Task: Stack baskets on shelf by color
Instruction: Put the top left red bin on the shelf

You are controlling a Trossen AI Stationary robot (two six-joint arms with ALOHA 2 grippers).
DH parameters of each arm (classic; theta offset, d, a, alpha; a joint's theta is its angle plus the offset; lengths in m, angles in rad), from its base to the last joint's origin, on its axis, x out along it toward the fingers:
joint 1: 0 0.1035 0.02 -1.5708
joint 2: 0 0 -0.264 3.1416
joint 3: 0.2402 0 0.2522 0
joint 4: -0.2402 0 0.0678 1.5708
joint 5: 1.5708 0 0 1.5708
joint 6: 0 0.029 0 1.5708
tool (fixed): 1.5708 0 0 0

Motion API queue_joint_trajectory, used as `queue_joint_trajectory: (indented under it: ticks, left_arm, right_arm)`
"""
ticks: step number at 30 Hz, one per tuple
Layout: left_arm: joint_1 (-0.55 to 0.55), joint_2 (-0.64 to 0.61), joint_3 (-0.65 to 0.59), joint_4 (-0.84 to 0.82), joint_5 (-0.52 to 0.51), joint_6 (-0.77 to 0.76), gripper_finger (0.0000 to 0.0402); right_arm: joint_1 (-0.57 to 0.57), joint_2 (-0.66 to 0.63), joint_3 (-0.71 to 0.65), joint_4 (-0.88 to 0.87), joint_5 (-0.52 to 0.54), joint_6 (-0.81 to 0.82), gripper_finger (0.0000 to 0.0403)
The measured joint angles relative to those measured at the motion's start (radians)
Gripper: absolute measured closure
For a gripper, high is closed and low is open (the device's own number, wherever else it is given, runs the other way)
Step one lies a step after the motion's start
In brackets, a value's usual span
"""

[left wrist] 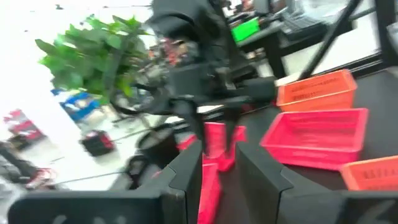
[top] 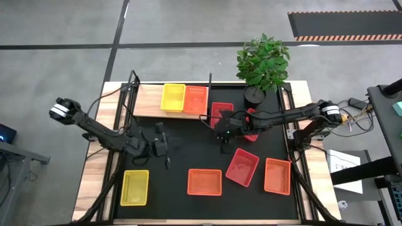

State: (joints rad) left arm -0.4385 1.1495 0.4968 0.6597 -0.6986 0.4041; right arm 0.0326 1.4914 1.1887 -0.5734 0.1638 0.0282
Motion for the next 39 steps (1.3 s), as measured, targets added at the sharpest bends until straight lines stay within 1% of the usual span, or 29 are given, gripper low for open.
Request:
queue_joint_trajectory:
  ticks: [2,4,7,12,18,21,24,27,31,33,37,39]
  left_arm:
    - [0.0,-0.037,-0.005,-0.026,-0.018,0.038,0.0322]
    - [0.0,-0.078,-0.015,-0.049,-0.019,0.074,0.0322]
    - [0.0,-0.147,-0.017,-0.097,-0.042,0.098,0.0322]
    - [0.0,-0.274,-0.017,-0.173,-0.07,0.108,0.0322]
    - [0.0,-0.378,-0.019,-0.239,-0.07,0.101,0.0322]
    - [0.0,-0.405,-0.022,-0.268,-0.069,0.092,0.0322]
    - [-0.001,-0.412,-0.036,-0.283,-0.067,0.062,0.0322]
    - [-0.001,-0.415,-0.051,-0.283,-0.066,0.05,0.0322]
    - [-0.001,-0.42,-0.063,-0.282,-0.066,0.048,0.0322]
    - [-0.001,-0.42,-0.063,-0.274,-0.067,0.048,0.0322]
    - [-0.001,-0.444,-0.05,-0.262,-0.102,0.054,0.0322]
    - [-0.001,-0.469,-0.05,-0.259,-0.12,0.088,0.0322]
  right_arm:
    - [0.0,0.006,-0.02,0.01,0.024,0.011,0.0247]
    - [-0.003,0.019,-0.034,0.006,0.075,0.02,0.0234]
    - [-0.006,0.046,-0.048,0.001,0.126,0.015,0.0219]
    - [-0.031,0.114,-0.05,0.003,0.124,0.0,0.0208]
    - [-0.069,0.191,-0.048,0.011,0.125,-0.025,0.0214]
    - [-0.084,0.222,-0.039,0.011,0.125,-0.041,0.023]
    - [-0.089,0.237,-0.036,0.015,0.126,-0.056,0.0258]
    - [-0.087,0.24,-0.036,0.024,0.125,-0.067,0.0303]
    - [-0.087,0.234,-0.035,0.026,0.124,-0.067,0.0376]
    - [-0.084,0.222,-0.035,0.026,0.125,-0.066,0.0387]
    - [-0.067,0.19,-0.035,0.024,0.122,-0.046,0.0393]
    - [-0.057,0.167,-0.035,0.024,0.122,-0.039,0.0393]
